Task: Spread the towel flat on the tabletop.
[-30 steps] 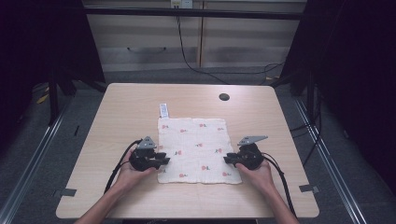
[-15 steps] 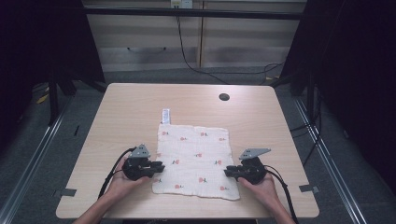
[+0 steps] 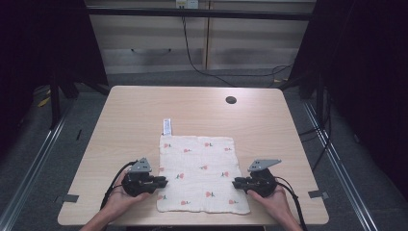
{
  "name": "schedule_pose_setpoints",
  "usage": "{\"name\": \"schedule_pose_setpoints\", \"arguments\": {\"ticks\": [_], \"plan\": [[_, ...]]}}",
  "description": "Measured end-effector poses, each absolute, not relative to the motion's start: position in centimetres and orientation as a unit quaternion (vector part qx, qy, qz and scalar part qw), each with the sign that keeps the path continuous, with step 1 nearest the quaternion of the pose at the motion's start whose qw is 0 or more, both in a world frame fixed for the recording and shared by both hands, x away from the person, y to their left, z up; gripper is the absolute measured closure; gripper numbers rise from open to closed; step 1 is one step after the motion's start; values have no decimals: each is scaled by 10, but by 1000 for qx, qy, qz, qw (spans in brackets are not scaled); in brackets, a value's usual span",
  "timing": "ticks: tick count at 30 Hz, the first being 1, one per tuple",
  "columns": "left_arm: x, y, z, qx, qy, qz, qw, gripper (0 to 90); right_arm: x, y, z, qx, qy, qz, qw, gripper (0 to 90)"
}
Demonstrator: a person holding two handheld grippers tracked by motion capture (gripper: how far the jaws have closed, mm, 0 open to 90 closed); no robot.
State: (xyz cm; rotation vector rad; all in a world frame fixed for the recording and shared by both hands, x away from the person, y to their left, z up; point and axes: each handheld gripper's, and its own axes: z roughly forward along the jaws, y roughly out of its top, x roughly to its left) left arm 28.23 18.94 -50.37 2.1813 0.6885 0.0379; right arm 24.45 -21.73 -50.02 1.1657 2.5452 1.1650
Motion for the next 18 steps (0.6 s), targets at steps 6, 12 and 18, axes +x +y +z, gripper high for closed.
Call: {"name": "schedule_pose_setpoints", "arguments": {"ticks": [6, 12, 18], "plan": [[282, 190, -503, 870, 269, 8, 413, 751, 240, -213, -500, 376, 843, 382, 52, 791], [283, 192, -503, 872, 262, -3, 414, 700, 239, -211, -498, 372, 846, 378, 50, 794], [283, 189, -493, 865, 269, 30, 422, 622, 248, -221, -484, 387, 823, 410, 74, 790]]}}
